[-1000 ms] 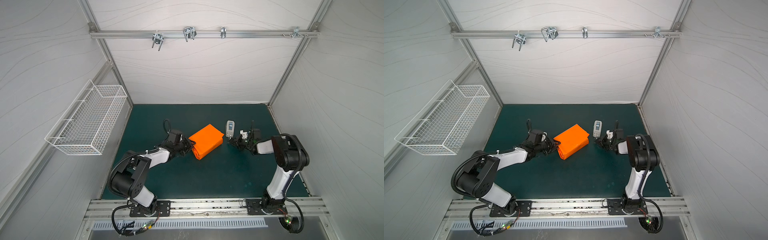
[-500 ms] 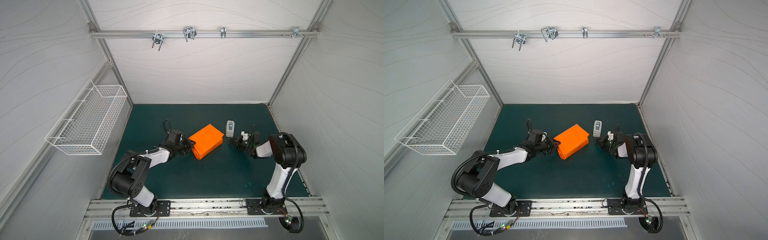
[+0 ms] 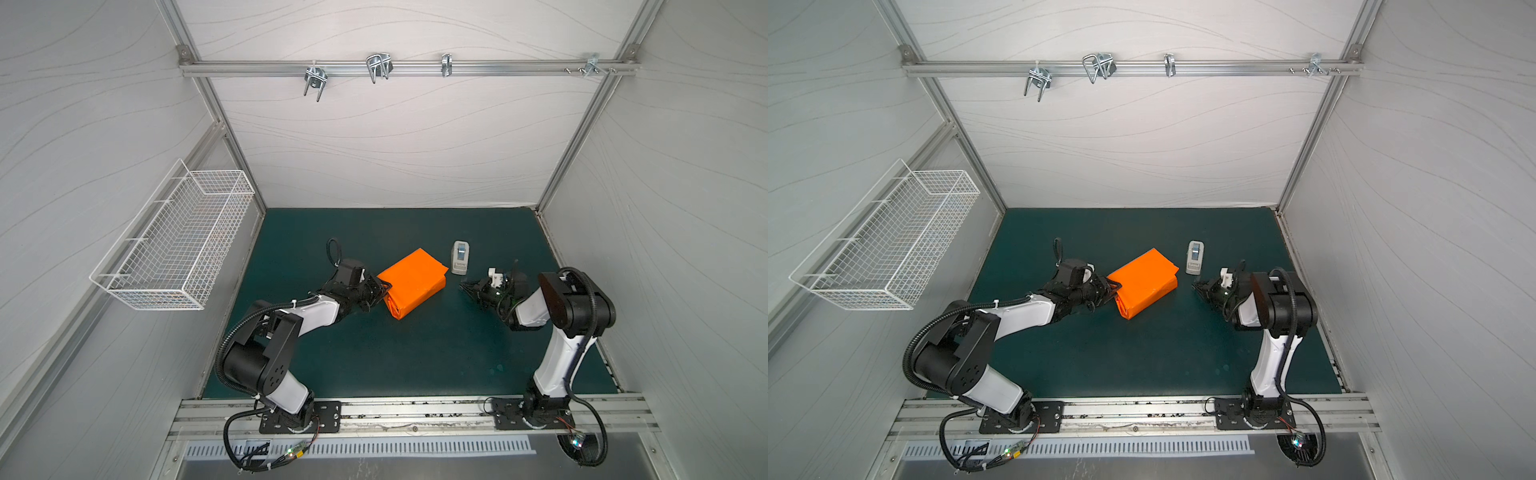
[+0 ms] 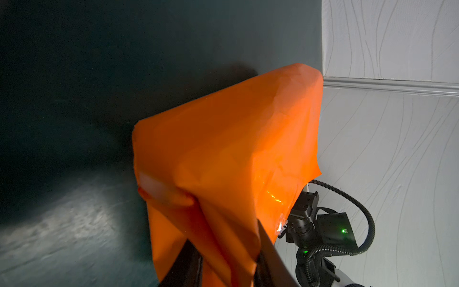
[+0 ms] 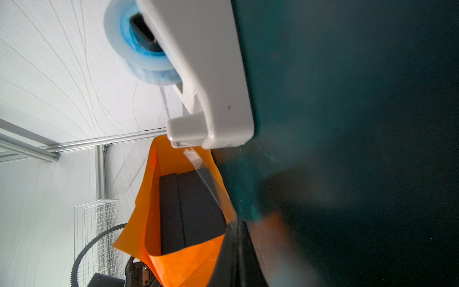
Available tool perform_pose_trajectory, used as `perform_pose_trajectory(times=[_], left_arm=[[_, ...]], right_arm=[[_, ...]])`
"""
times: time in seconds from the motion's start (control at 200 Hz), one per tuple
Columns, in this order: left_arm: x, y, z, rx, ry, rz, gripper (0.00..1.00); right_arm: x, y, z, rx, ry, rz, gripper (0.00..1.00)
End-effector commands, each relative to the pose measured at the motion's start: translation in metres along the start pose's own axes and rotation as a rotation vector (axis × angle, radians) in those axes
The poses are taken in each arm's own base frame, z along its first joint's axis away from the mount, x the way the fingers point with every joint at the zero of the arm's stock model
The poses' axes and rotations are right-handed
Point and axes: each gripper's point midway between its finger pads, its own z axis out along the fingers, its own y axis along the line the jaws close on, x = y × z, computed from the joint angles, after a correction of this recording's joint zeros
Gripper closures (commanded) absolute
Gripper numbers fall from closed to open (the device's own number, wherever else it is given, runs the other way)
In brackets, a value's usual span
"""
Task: Wrap a gift box in wrapping paper
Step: Tear off the tape with the cutter.
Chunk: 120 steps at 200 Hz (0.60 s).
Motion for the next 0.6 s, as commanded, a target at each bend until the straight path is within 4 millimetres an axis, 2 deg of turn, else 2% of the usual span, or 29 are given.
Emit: perform_pose_trajectory(times=[0.0,0.09,0.235,0.46,0.595], left_arm=[[0.003,0.014,0.006,-0.027,0.017,-0.004,0.68],[0.003,0.015,0.009,-0.026,0.02,-0.006,0.68],[0.003,0.016,0.01,-0.023,0.021,-0.009,0.68],[0.004,0.018,0.01,-0.026,0.02,-0.015,0.68],[0.004,0.017,0.009,-0.022,0.021,-0.018,0.68]], right_arm=[[0.045,-0.086,-0.024,0.295,0.053,0.323,1.0],[0.049,-0.075,-0.029,0.276,0.066,0.295,1.0],[0.062,-0.036,-0.033,0.228,0.117,0.169,1.0],[0.112,0.065,-0.039,0.18,0.204,-0.18,1.0],[0.146,0.111,-0.037,0.134,0.3,-0.328,1.0]])
